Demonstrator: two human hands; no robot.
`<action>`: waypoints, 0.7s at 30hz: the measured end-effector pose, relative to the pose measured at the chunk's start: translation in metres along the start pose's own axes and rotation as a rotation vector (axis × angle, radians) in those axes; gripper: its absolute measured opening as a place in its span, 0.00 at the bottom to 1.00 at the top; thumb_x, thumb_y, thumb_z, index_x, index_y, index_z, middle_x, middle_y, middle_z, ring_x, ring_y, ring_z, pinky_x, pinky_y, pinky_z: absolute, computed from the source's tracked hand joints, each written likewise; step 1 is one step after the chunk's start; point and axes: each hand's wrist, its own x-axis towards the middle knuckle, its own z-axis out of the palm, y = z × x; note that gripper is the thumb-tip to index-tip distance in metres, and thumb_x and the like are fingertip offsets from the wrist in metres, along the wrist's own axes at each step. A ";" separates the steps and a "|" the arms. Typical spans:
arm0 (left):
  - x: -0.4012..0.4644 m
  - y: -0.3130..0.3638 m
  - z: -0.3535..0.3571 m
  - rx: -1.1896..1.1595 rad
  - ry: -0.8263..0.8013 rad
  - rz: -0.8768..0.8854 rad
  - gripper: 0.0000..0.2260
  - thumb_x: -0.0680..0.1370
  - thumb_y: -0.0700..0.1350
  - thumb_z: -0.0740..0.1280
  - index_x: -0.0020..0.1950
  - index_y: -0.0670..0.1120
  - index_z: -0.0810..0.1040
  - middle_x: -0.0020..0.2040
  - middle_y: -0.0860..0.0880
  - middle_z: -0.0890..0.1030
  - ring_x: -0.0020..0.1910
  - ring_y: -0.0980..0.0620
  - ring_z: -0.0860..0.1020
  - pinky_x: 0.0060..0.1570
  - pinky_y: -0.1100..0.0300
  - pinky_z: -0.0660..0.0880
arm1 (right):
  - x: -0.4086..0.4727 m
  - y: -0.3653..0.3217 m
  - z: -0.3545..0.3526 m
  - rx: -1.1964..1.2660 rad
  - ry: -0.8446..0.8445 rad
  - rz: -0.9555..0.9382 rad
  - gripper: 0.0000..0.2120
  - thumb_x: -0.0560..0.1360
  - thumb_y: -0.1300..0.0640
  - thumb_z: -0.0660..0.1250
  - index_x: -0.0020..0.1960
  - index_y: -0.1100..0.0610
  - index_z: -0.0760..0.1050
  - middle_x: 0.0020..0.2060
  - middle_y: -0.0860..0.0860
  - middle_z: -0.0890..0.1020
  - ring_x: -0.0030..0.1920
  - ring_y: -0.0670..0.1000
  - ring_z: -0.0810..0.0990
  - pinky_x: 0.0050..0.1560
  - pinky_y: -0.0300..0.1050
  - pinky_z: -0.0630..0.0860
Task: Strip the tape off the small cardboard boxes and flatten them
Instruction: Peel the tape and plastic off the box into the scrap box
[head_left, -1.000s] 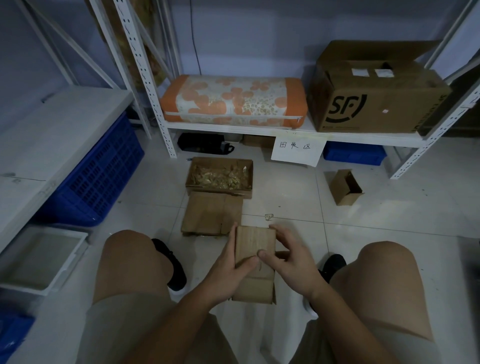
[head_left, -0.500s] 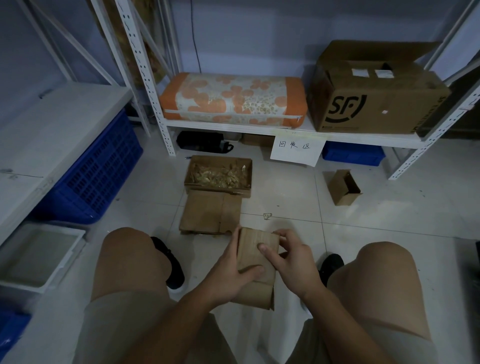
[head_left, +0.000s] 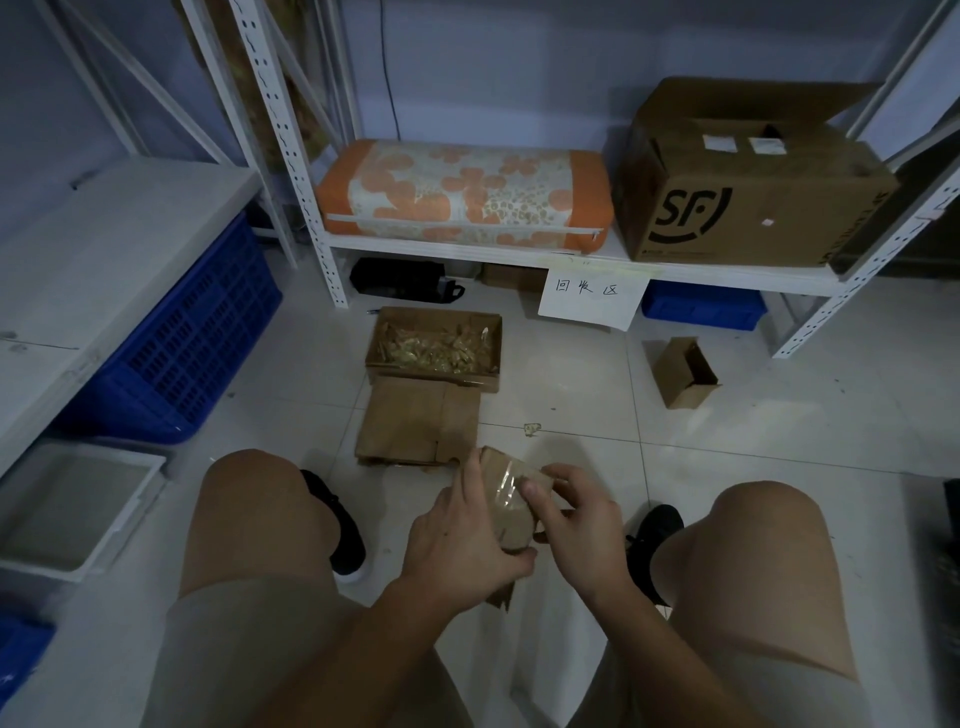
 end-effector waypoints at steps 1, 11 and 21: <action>0.000 -0.002 0.000 -0.009 0.007 -0.012 0.58 0.67 0.65 0.74 0.81 0.56 0.35 0.77 0.51 0.65 0.71 0.49 0.70 0.63 0.53 0.73 | 0.000 0.001 -0.001 -0.019 -0.039 -0.013 0.20 0.74 0.46 0.75 0.63 0.51 0.77 0.50 0.41 0.83 0.45 0.40 0.85 0.44 0.47 0.85; 0.003 -0.006 -0.003 0.040 -0.031 0.046 0.57 0.66 0.62 0.71 0.81 0.57 0.34 0.78 0.54 0.62 0.72 0.51 0.69 0.62 0.52 0.72 | 0.006 0.008 -0.002 -0.302 -0.066 -0.140 0.26 0.66 0.41 0.80 0.58 0.49 0.78 0.50 0.41 0.81 0.52 0.39 0.78 0.50 0.24 0.69; 0.003 -0.009 -0.002 0.085 -0.072 0.091 0.56 0.66 0.62 0.71 0.82 0.58 0.36 0.78 0.55 0.62 0.69 0.52 0.71 0.60 0.53 0.72 | 0.003 0.005 -0.005 -0.348 0.035 -0.106 0.20 0.75 0.33 0.64 0.45 0.50 0.80 0.36 0.41 0.83 0.38 0.41 0.81 0.41 0.48 0.81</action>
